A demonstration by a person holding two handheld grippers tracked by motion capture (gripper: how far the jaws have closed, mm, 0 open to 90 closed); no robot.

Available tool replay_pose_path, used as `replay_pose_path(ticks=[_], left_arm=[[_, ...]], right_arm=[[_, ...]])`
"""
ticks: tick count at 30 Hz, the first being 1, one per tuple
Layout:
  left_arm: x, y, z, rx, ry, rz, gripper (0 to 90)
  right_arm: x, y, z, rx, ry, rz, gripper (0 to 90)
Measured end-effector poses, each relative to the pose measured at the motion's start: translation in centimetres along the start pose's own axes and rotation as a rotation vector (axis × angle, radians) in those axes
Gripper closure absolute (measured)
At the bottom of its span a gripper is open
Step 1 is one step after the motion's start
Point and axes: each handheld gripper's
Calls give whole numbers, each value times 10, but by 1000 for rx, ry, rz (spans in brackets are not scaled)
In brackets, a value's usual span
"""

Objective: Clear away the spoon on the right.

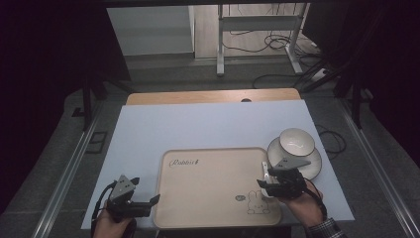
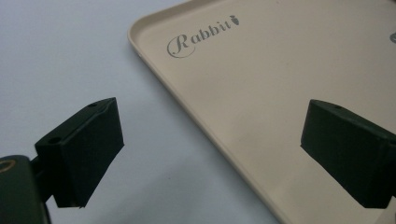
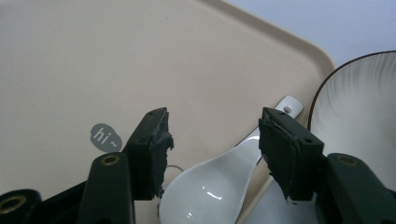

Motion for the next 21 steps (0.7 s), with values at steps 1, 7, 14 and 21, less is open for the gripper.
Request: replay_pose_path(ticks=[1, 7, 14, 21], left_arm=[[0, 0, 0, 0, 0, 0, 55], [0, 0, 0, 1, -1, -1, 55], [0, 0, 0, 2, -4, -2, 55], [0, 0, 1, 2, -6, -3, 56]], right_arm=[[0, 1, -1, 0, 1, 5, 387], [-1, 5, -2, -3, 5, 20, 318], [-3, 12, -2, -8, -5, 40, 268], [-6, 17, -3, -20, -8, 58, 232]])
Point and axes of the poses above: each handheld gripper's, and its own axes: y roughly backward along the jaws, x roughly out of its top, z roughly to its right, and after that the axes turned 3 degrees about y, right-handed
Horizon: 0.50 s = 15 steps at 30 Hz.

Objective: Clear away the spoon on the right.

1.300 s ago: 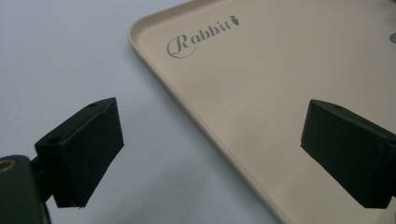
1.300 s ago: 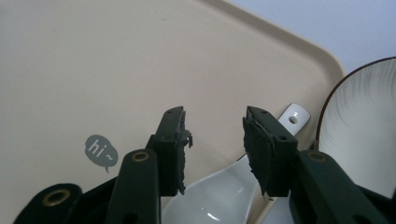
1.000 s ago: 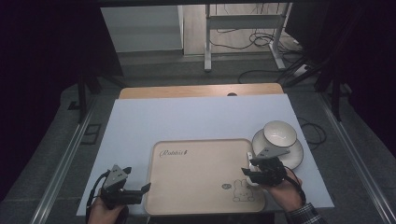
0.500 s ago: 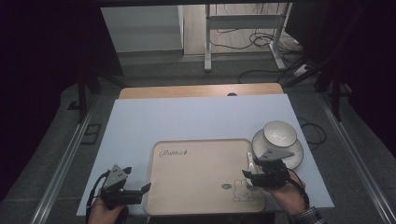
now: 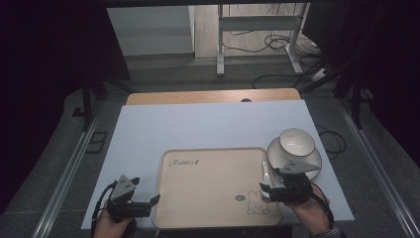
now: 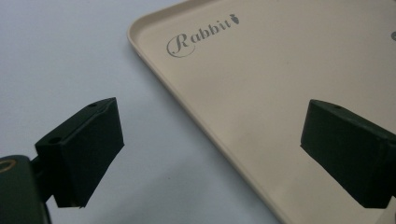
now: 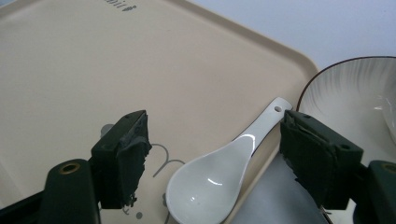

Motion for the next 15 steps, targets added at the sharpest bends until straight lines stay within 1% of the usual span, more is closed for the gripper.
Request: replay_pose_path(ticks=[10, 15], left_arm=[[0, 0, 0, 0, -1, 0, 56], [0, 0, 0, 0, -1, 0, 56]], right_arm=[[-7, 6, -1, -6, -1, 16, 173], [-10, 9, -1, -8, -2, 10, 160]])
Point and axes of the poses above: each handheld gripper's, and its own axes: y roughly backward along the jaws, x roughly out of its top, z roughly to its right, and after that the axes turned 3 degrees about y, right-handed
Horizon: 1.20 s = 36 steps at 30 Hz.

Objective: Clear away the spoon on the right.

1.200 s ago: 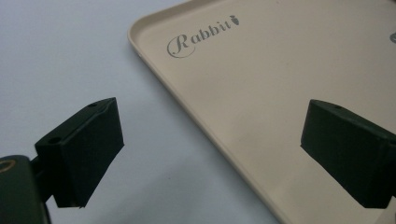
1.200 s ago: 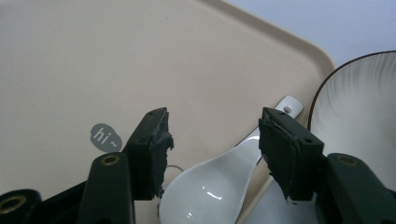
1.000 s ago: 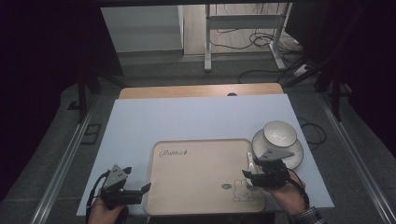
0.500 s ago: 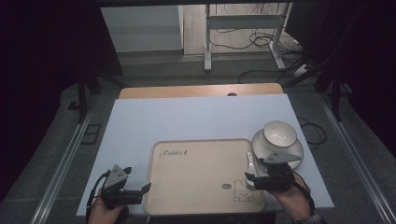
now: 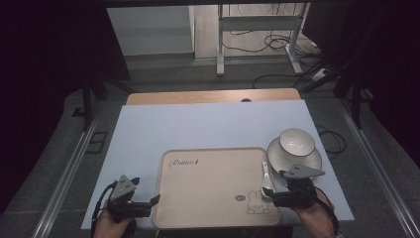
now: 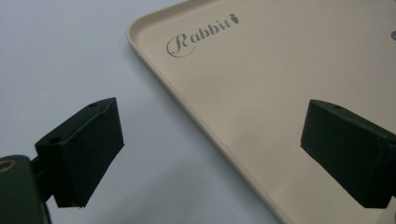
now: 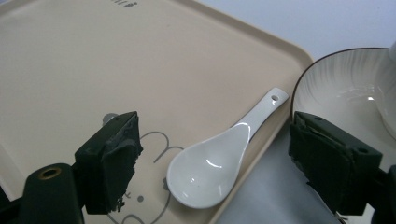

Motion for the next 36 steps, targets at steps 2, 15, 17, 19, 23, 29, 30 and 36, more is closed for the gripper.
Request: replay_pose_path(ticks=[2, 15, 17, 19, 23, 29, 30, 36], left_arm=[[0, 0, 0, 0, 0, 0, 55], [0, 0, 0, 2, -1, -1, 55], [0, 0, 0, 3, -3, -1, 55], [0, 0, 1, 4, -5, -1, 55], [0, 0, 1, 5, -6, 0, 56], [0, 0, 1, 6, -8, 0, 56], [0, 0, 1, 6, -8, 0, 56], [0, 0, 1, 7, -9, 0, 55]], right_arm=[[-1, 1, 0, -2, 0, 3, 151], [-9, 11, -2, -20, 3, 6, 90], [-11, 13, -2, -25, 0, 5, 84], [-13, 14, -2, -27, -3, 2, 81], [-16, 17, 0, -36, -5, -1, 79], [-20, 25, -2, -52, 3, 14, 66], [-20, 25, -2, -52, 3, 14, 66], [-24, 32, -2, -54, 2, 25, 42]])
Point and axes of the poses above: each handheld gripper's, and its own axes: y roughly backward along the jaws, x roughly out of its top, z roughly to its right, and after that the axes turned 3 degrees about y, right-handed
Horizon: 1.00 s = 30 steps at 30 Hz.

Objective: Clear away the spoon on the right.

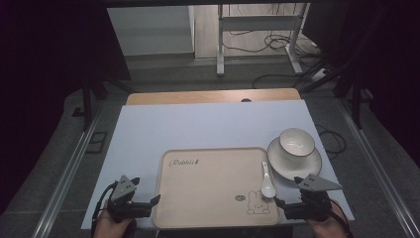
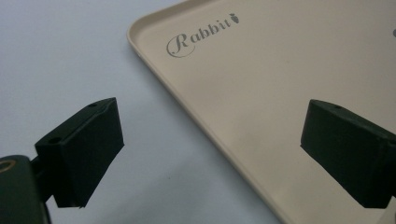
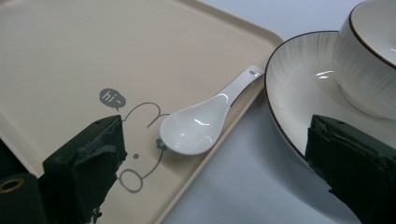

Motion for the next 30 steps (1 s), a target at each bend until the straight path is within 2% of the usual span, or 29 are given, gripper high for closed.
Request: replay_pose_path(ticks=[30], left_arm=[[0, 0, 0, -3, 5, 8, 55]], right_arm=[[-27, 30, 6, -50, -54, 45, 0]])
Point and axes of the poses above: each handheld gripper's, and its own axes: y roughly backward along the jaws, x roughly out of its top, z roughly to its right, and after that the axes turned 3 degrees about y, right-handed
